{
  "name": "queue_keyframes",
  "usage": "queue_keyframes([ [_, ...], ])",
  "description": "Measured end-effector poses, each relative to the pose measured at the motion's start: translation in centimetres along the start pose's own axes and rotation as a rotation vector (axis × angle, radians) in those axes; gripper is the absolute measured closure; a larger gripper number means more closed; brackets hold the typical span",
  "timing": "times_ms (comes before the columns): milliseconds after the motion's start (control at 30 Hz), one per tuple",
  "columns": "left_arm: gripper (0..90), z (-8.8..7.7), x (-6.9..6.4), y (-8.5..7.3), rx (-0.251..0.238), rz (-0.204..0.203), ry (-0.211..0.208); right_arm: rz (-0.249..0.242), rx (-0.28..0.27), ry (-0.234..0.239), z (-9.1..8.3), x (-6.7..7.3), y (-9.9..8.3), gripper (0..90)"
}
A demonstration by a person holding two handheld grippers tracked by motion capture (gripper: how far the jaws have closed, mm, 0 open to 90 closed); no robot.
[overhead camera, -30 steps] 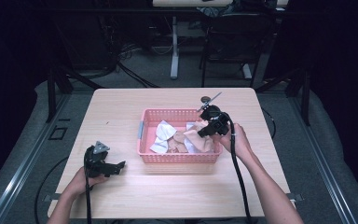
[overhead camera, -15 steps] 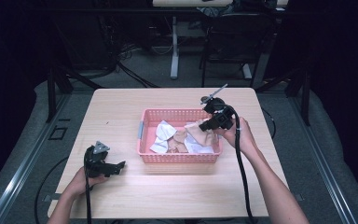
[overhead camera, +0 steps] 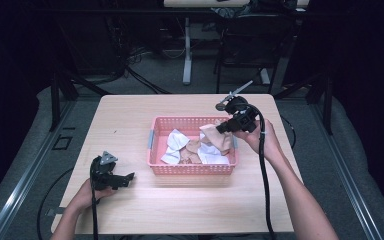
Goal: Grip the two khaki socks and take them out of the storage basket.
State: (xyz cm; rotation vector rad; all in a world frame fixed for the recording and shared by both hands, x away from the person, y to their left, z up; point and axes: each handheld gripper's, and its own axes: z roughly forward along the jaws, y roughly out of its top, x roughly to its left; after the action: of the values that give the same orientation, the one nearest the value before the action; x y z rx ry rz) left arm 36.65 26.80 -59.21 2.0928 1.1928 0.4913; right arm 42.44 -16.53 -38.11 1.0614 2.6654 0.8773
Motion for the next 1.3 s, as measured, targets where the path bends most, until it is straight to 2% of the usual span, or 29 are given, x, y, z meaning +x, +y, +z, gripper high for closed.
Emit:
queue_keyframes([
  [233,0.0,0.0,0.0,0.0,-0.001,0.000,0.000,0.007,-0.011,-0.026,-1.8,-0.6,-0.5,86.5],
  [367,0.0,0.0,0.0,0.0,-0.001,0.000,0.000,0.029,-0.031,-0.044,-3.1,-1.5,-1.5,86.5],
  [733,0.0,0.0,0.0,0.0,-0.001,0.000,0.000,0.070,-0.026,-0.080,-5.1,-3.2,-3.7,86.5],
  [967,0.0,0.0,0.0,0.0,-0.001,0.000,0.000,0.104,-0.022,-0.095,-5.4,-4.2,-5.0,86.5],
  [1033,0.0,0.0,0.0,0.0,-0.001,-0.001,0.000,0.126,-0.012,-0.104,-5.2,-5.0,-6.0,86.5],
  [1100,0.0,0.0,0.0,0.0,-0.001,0.000,0.000,0.132,-0.015,-0.106,-5.2,-5.3,-6.2,86.5],
  [1167,0.0,0.0,0.0,0.0,-0.001,0.000,0.000,0.161,-0.010,-0.111,-5.0,-6.2,-7.2,86.5],
  [1300,0.0,0.0,0.0,0.0,-0.001,0.000,0.000,0.181,-0.008,-0.117,-4.9,-6.9,-8.0,86.5],
])
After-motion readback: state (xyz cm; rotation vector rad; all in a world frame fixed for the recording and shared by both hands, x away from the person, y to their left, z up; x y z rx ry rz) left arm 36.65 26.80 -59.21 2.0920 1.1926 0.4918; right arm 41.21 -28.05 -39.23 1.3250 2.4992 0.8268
